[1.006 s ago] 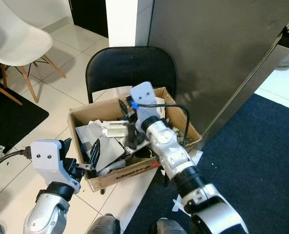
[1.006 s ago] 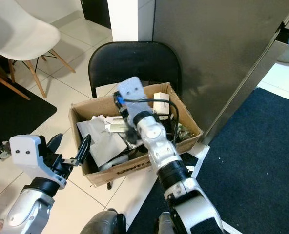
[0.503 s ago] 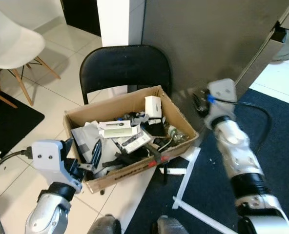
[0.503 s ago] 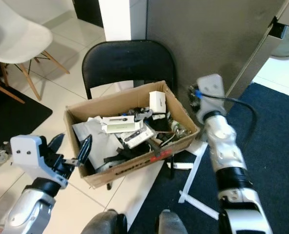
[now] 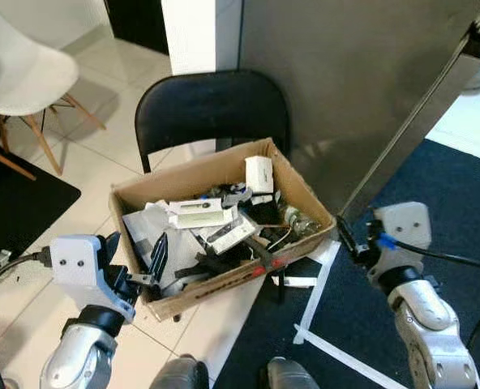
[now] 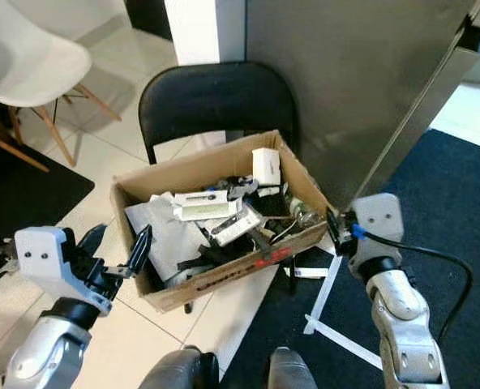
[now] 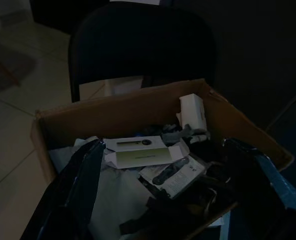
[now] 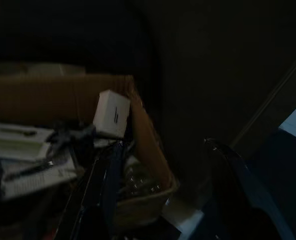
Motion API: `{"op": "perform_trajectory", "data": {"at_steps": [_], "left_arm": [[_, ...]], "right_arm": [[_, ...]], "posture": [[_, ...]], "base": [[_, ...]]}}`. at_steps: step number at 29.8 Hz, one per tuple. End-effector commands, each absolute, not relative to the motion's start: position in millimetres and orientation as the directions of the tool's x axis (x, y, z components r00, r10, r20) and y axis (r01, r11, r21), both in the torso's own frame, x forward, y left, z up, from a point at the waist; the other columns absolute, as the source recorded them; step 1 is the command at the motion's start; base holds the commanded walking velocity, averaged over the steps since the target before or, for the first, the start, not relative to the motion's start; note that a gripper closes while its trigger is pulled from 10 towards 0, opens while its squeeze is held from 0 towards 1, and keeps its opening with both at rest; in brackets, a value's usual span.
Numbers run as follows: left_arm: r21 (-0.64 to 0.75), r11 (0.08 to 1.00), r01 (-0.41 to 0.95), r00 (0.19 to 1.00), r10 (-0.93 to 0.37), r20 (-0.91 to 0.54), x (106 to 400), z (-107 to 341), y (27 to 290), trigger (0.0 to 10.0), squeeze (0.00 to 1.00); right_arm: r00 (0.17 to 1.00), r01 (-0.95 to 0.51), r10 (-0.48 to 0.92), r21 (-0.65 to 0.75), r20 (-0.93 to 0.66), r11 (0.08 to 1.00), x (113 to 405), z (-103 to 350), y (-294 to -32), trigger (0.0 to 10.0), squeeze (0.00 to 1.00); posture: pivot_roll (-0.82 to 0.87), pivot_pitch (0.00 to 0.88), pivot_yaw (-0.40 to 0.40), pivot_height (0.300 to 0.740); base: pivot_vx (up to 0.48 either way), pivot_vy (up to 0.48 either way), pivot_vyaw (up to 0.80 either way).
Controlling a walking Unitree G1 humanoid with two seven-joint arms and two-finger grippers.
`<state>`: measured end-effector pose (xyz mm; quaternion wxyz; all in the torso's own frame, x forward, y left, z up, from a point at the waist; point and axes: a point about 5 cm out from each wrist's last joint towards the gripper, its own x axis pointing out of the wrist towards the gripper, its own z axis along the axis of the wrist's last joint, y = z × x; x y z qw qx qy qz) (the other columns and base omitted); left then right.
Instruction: Picking trash to rubbish bin
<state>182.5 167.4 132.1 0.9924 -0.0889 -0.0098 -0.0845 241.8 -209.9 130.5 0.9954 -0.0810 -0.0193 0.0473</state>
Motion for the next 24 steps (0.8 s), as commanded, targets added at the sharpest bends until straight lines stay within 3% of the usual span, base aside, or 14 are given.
{"op": "perform_trajectory", "data": {"at_steps": [1,18,24], "left_arm": [[-0.163,0.972,0.169,0.986,-0.168,0.019,180.2,131.8,170.2,10.0,0.00],[-0.170,0.971,0.167,0.986,-0.166,0.023,182.8,131.9,168.6,10.0,0.00],[-0.176,0.969,0.175,0.984,-0.175,0.017,182.8,131.8,172.1,10.0,0.00]], "right_arm": [[0.996,-0.084,0.087,-0.117,0.023,0.990,243.5,130.0,-212.7,10.0,0.00],[0.994,-0.101,0.105,-0.131,0.026,0.986,250.1,138.3,-206.1,10.0,0.00],[0.994,-0.090,0.099,-0.165,0.046,0.982,248.3,141.4,-198.9,10.0,0.00]], "posture": [[-0.10,0.138,0.018,0.740],[-0.14,0.149,0.010,0.740],[-0.19,0.149,0.070,0.740]], "base": [[0.000,0.000,0.00],[0.000,0.000,0.00],[0.000,0.000,0.00]]}}
